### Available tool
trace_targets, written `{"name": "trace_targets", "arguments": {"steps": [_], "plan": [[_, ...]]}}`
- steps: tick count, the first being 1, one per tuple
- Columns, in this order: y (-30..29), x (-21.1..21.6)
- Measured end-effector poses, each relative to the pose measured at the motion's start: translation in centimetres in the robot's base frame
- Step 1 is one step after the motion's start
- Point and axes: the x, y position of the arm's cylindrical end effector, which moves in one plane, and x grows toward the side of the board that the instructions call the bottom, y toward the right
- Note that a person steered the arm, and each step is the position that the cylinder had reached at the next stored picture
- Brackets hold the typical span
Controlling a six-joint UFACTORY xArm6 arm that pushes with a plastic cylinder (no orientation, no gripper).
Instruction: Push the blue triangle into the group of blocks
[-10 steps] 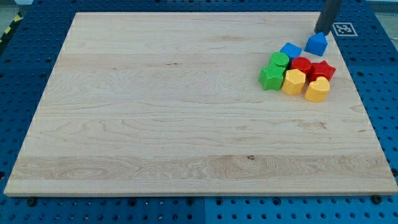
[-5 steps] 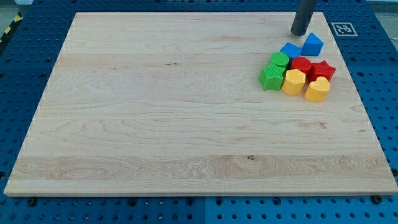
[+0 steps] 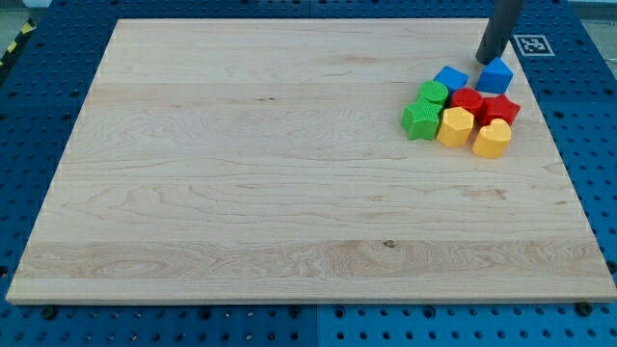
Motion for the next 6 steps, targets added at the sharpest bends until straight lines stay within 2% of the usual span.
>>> {"name": "trace_targets", "arguments": {"steps": [3, 4, 5, 6], "plan": [[-1.9, 1.2], [1.3, -2.3], [3.4, -0.6], [2.8, 2.6]]}}
